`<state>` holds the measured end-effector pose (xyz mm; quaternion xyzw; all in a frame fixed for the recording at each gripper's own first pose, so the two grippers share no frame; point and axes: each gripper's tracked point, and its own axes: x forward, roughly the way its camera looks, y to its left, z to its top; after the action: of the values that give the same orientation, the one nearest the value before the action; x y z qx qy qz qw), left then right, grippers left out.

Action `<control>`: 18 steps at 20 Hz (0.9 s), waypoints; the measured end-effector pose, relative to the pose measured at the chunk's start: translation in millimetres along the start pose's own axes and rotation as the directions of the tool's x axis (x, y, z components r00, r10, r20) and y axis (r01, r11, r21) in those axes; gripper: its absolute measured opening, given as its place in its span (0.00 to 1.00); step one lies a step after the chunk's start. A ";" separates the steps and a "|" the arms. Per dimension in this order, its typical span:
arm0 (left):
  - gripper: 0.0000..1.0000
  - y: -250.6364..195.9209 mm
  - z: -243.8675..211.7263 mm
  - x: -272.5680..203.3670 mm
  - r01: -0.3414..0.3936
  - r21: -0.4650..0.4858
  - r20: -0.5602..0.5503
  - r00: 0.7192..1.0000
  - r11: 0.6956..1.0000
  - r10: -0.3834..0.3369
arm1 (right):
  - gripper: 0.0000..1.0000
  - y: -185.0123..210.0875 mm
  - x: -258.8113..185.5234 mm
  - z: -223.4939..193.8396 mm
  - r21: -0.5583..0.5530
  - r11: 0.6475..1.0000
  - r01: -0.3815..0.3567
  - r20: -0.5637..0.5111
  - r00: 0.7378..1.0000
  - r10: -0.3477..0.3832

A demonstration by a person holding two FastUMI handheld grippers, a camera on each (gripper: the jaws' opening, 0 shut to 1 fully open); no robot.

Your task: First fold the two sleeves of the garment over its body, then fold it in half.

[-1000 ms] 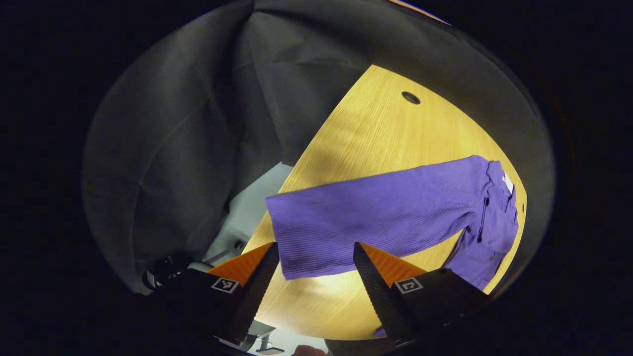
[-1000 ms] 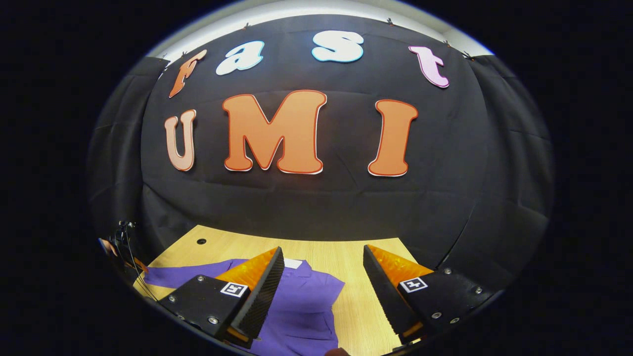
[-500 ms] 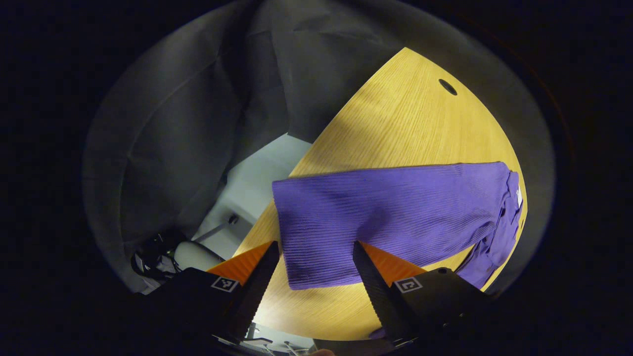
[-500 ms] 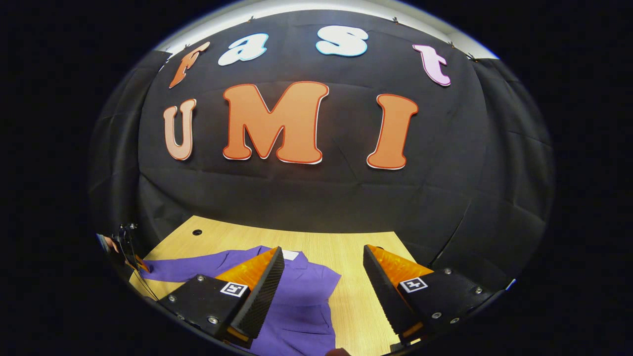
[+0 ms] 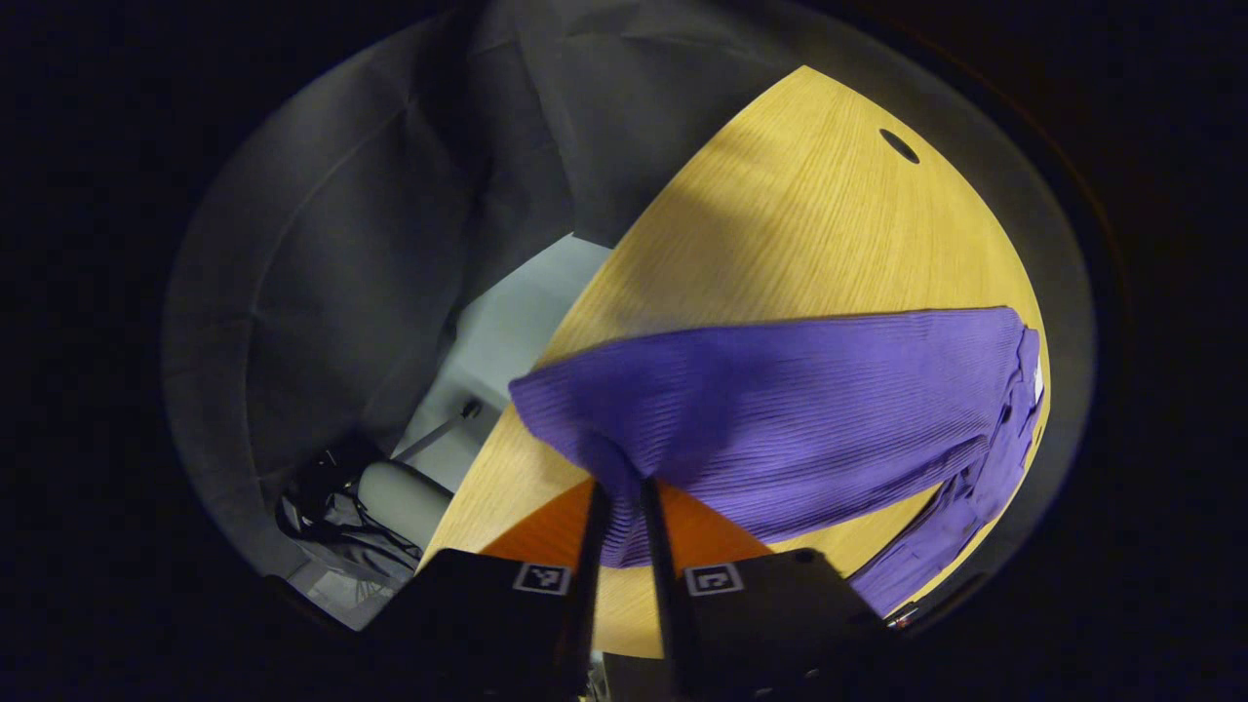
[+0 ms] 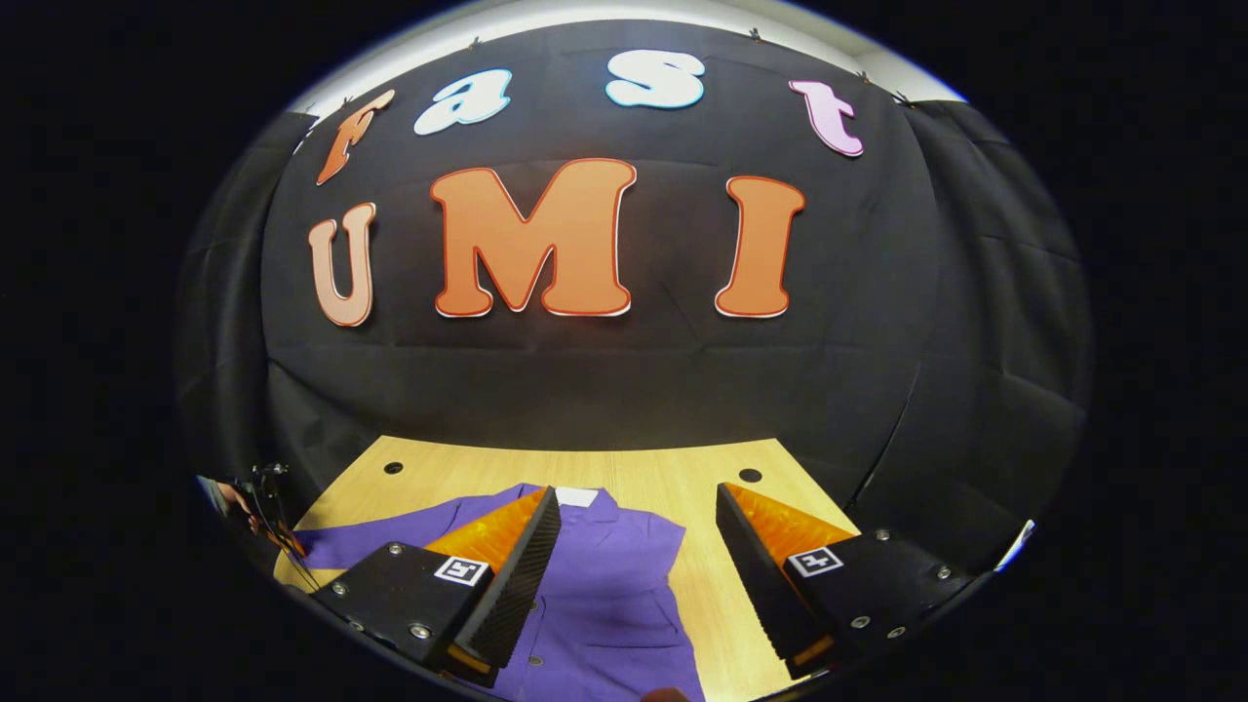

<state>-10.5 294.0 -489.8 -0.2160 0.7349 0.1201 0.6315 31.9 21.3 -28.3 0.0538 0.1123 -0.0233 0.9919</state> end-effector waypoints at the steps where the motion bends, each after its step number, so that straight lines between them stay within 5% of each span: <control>1: 0.24 -2.8 -0.9 -1.0 0.010 0.008 0.005 1.000 1.000 -0.010 | 0.95 3.2 -2.3 -3.9 0.001 1.000 0.002 -0.009 1.000 -0.002; 8: 0.07 -10.8 2.5 -0.7 0.050 0.020 0.021 0.999 0.999 -0.050 | 0.95 8.5 -15.9 -9.6 -0.014 1.000 0.002 -0.018 1.000 -0.003; 18: 0.05 -88.6 7.8 -85.9 0.060 0.180 0.216 0.971 0.982 -0.099 | 0.96 -33.7 -28.1 17.9 -0.125 0.992 -0.025 0.073 0.997 0.034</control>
<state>47.3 234.0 -398.5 -0.1751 0.6575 0.0542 0.7308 6.6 -13.3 -8.0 -0.0072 0.0755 -0.0036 0.9971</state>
